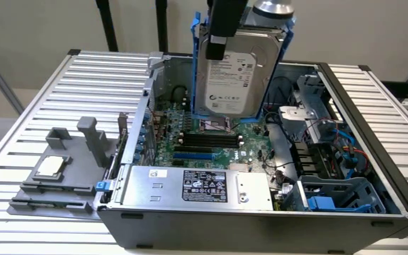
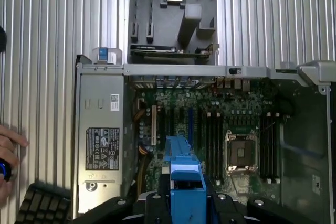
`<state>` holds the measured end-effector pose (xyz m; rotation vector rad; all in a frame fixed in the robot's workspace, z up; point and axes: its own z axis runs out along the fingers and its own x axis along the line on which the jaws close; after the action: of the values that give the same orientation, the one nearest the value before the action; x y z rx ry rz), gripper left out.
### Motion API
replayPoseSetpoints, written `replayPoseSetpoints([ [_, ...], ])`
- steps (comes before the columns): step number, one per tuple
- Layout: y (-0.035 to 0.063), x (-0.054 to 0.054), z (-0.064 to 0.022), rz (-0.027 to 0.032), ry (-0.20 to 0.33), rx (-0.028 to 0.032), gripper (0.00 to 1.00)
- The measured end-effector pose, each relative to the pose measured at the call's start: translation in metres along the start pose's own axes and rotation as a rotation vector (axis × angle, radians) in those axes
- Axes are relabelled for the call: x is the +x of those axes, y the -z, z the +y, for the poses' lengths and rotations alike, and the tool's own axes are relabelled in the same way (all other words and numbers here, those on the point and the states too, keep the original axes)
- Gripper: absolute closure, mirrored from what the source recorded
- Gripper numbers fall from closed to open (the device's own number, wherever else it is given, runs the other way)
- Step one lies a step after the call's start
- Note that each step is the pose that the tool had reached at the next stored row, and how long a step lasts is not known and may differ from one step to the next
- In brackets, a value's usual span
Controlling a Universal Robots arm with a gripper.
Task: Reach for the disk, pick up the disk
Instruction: 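Pick up the disk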
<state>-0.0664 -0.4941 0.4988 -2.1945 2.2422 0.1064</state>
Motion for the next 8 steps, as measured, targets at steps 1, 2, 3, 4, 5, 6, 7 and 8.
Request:
replayPoseSetpoints([
  [1, 0.0002, 0.002, -0.0033, -0.0001, 0.000, 0.0001, 0.67],
  [2, 0.0005, 0.005, -0.0067, -0.0001, 0.000, 0.0001, 0.67],
  [3, 0.0008, 0.007, -0.0096, 0.0000, 0.000, 0.0000, 0.67],
  [4, 0.0010, 0.009, -0.0119, 0.0000, 0.000, 0.0001, 0.67],
  [5, 0.0011, 0.012, -0.0133, 0.0004, 0.000, 0.0000, 0.67],
  [6, 0.0012, 0.014, -0.0145, 0.0009, 0.000, 0.0000, 0.67],
  [7, 0.0011, 0.017, -0.0159, 0.0015, 0.000, 0.0001, 0.67],
  [8, 0.0011, 0.019, -0.0177, 0.0025, 0.000, 0.0001, 0.67],
])
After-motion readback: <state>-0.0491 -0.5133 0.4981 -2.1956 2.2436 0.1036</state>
